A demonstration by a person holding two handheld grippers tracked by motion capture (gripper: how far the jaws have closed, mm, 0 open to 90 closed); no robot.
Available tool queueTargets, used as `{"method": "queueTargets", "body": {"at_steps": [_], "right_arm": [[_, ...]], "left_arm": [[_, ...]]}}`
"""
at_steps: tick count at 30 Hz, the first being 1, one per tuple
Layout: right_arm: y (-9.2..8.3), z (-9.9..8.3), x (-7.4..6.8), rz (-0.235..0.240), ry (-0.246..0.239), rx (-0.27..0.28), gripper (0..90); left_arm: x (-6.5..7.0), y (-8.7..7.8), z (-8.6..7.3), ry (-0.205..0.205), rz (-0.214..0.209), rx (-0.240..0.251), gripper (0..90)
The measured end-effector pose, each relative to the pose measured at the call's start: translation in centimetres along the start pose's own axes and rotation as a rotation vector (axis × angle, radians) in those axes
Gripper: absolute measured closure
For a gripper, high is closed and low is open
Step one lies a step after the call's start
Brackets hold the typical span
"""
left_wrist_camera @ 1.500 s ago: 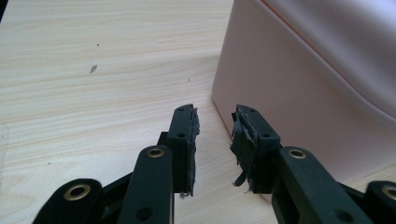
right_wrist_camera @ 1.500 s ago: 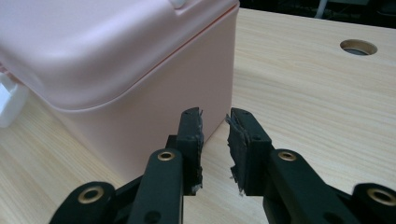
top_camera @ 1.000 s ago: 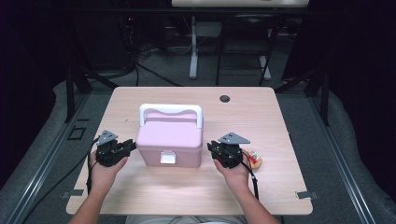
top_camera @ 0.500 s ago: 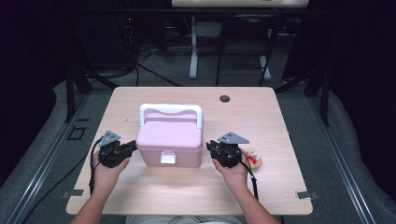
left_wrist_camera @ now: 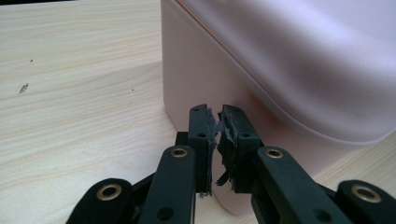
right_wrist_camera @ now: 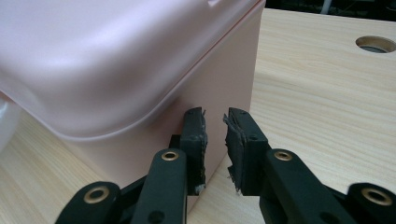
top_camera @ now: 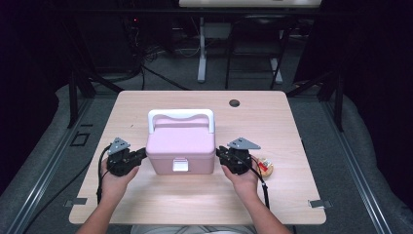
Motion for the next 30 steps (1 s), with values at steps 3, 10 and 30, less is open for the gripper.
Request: {"method": "queueTargets", "body": {"at_steps": [3,10,30], "right_arm": [[-0.1,0.1,0.0,-0.005,0.004,0.002,77.4],[-0.2,0.1,-0.3,-0.024,-0.019,0.001,81.9],[-0.5,0.2,-1.1,-0.075,-0.039,-0.02,89.9]], "left_arm": [[0.2,0.1,0.0,-0.017,-0.001,0.008,83.3],[0.5,0.1,0.0,-0.011,0.001,0.002,84.9],[1.9,0.1,0.0,0.004,0.053,-0.005,90.0]]}}
Point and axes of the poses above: each handheld gripper's, and its own axes: y roughly forward along the jaws, z roughly out of its top, x roughly to its right, the point moved 3 cm from there along y, roughly forward along the jaws, and after that the axes turned 5 degrees about x, right-handed, at the moved point
